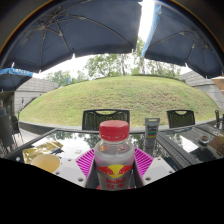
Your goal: Pour water
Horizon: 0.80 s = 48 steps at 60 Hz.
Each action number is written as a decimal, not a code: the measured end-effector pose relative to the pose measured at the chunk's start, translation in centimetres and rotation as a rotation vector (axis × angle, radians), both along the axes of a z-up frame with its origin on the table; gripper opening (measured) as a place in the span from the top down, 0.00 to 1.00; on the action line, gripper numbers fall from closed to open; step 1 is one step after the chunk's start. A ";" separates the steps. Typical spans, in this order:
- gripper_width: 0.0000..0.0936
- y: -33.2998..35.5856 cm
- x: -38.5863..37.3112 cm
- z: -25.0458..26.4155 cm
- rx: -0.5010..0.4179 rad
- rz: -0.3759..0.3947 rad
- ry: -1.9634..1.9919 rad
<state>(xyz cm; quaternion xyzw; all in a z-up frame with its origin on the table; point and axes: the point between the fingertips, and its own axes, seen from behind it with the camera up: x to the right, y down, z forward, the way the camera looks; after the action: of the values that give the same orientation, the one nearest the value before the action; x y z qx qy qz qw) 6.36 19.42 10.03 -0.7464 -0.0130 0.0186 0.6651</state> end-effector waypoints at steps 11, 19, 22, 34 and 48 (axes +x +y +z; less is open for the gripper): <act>0.11 -2.7 -0.2 0.0 -0.064 0.034 -0.051; 0.10 -7.9 0.5 0.2 -0.094 -0.008 -0.114; 0.10 -10.1 0.1 0.5 -0.093 -0.019 -0.132; 0.09 -18.3 -4.9 0.5 -0.084 0.026 -0.146; 0.10 -22.8 -9.8 -1.4 -0.130 0.108 -0.148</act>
<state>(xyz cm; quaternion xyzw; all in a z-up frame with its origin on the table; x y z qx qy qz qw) -3.42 -3.42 8.61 -0.7854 -0.1010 0.0000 0.6107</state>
